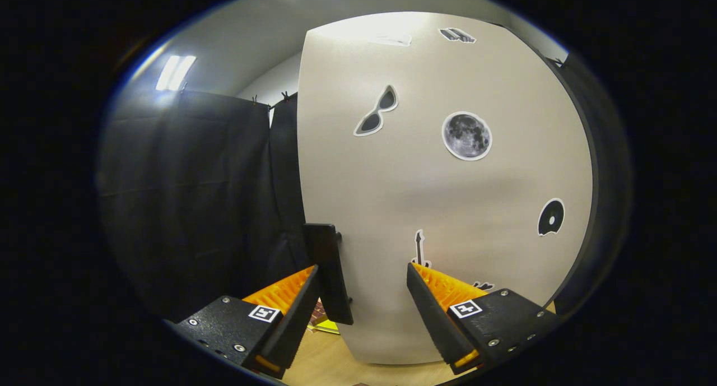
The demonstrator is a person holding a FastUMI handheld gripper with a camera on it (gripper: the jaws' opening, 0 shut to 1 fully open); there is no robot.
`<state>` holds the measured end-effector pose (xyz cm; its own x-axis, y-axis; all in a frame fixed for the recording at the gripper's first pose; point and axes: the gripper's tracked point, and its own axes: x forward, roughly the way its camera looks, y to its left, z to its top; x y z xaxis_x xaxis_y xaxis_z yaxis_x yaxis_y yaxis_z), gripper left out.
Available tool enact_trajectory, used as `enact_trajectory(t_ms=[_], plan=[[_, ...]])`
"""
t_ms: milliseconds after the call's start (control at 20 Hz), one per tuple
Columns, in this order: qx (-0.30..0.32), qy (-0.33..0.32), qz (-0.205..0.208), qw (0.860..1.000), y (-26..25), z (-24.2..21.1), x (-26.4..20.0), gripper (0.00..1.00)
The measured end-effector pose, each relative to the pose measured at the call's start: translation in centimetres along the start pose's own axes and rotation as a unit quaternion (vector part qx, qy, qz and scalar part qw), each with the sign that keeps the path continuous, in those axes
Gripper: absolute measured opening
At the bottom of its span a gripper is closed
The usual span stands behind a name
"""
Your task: Open the shoe cabinet door, grab the shoes and put them into the shoe cabinet, then close the shoe cabinet door.
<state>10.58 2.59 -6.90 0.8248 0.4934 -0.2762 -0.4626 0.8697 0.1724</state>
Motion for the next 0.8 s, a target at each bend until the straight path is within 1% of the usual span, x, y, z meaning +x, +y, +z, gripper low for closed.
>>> enact_trajectory(t_ms=[150,450,600,800], plan=[[-0.011,0.003,-0.014,1.0,-0.1,0.0,0.5,0.95],[-0.009,0.001,-0.052,0.999,-0.9,0.6,0.2,0.95],[-0.008,-0.006,-0.061,0.998,-1.4,1.5,-1.4,0.95],[-0.019,-0.017,-0.085,0.996,-2.8,2.6,-4.4,0.95]])
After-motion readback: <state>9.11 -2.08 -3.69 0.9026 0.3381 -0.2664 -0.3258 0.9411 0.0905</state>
